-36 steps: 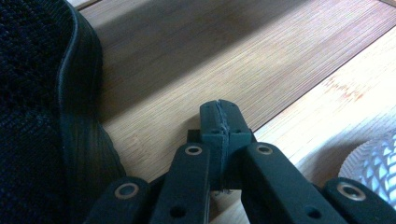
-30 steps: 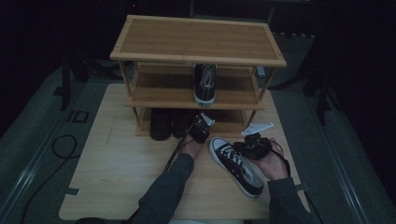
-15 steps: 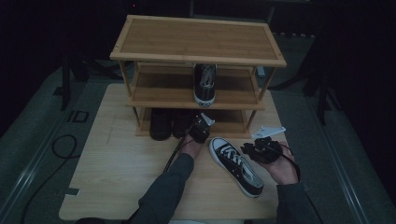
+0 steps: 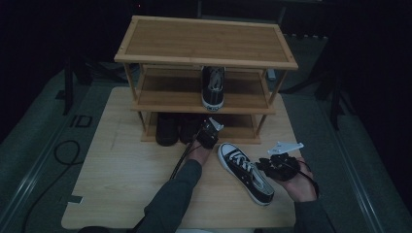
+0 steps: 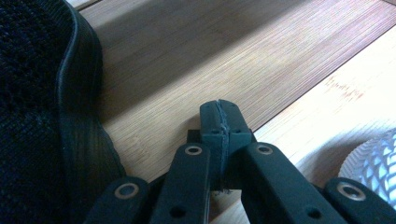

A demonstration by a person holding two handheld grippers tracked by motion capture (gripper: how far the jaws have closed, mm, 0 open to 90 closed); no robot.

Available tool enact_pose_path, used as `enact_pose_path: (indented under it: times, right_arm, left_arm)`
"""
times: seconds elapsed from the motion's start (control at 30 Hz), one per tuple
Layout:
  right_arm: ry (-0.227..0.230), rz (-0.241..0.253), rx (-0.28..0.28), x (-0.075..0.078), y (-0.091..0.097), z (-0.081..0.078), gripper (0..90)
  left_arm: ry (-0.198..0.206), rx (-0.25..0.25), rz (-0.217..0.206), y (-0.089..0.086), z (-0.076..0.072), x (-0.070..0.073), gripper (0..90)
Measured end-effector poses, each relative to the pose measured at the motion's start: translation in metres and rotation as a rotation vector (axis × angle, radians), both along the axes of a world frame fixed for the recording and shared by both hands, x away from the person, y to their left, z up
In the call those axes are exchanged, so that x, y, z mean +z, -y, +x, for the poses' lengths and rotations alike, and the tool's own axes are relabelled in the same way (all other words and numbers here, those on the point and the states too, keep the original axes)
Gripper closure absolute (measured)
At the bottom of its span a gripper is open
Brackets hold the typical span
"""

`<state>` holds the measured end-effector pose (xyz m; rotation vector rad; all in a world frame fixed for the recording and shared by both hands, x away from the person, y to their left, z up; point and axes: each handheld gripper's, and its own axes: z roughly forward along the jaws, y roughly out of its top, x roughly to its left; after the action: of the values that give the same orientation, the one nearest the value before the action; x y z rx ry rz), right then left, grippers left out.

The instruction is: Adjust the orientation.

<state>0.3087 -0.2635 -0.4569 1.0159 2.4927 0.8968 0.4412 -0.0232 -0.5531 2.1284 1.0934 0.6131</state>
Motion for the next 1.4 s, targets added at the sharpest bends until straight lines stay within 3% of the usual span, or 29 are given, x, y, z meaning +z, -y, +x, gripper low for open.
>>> enact_pose_path:
  times: [0.3, 0.67, 1.1, 1.4]
  right_arm:
    - [-0.043, -0.014, -0.004, -0.013, 0.001, -0.009, 74.5]
    - [-0.065, -0.117, -0.042, -0.031, -0.013, -0.004, 81.2]
    - [-0.082, -0.097, -0.042, -0.038, -0.018, 0.007, 87.1]
    - [-0.11, -0.027, -0.065, -0.035, -0.012, 0.01, 88.2]
  left_arm:
    - [0.001, 0.002, -0.002, 0.0, 0.0, 0.0, 90.0]
    - [0.0, 0.001, -0.001, 0.0, 0.0, 0.0, 90.0]
    - [0.0, 0.002, -0.001, 0.0, 0.0, 0.0, 90.0]
    - [-0.001, 0.001, -0.002, 0.0, 0.0, 0.0, 90.0]
